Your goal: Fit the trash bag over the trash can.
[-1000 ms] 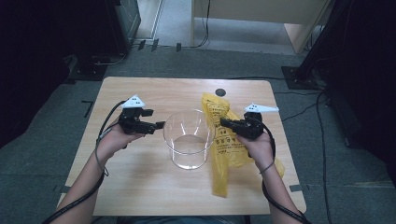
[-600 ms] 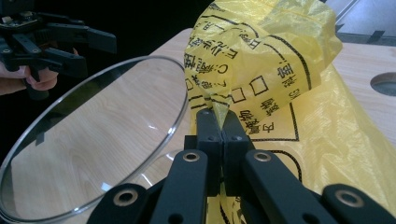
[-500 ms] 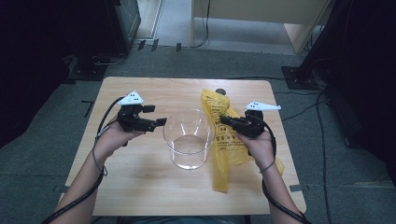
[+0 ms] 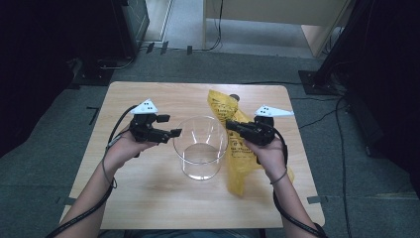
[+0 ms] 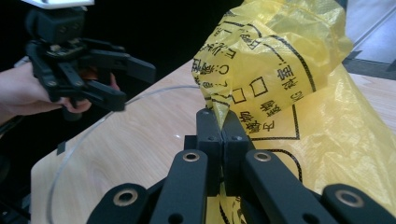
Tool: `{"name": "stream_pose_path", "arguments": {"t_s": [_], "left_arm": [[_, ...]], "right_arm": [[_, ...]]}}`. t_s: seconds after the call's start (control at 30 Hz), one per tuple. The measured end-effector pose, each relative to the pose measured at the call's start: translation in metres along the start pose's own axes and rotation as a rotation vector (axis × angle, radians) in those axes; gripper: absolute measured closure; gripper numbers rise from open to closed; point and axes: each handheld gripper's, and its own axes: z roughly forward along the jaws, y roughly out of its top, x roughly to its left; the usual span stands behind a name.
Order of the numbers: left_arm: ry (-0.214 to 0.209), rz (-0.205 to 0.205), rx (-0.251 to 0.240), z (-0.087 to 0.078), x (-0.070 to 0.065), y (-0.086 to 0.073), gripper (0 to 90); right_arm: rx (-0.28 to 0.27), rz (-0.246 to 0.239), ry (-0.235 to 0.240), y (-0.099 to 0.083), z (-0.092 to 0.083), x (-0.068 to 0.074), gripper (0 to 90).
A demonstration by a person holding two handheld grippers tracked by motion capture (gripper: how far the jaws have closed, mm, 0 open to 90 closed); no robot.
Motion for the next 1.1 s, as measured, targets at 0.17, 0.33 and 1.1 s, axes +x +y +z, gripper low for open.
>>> {"name": "stream_pose_path", "arguments": {"t_s": [0.17, 0.33, 1.1], "left_arm": [[-0.009, 0.000, 0.013, 0.005, -0.002, -0.002, 23.3], [-0.017, -0.004, 0.015, 0.007, -0.002, -0.003, 23.4], [-0.032, 0.008, -0.017, 0.008, -0.009, 0.009, 23.3]], "right_arm": [[0.006, -0.020, 0.015, 0.001, 0.005, 0.007, 90.0], [0.024, -0.026, 0.027, -0.001, 0.011, 0.011, 90.0], [0.179, -0.112, 0.119, -0.001, 0.032, 0.029, 89.6]]}}
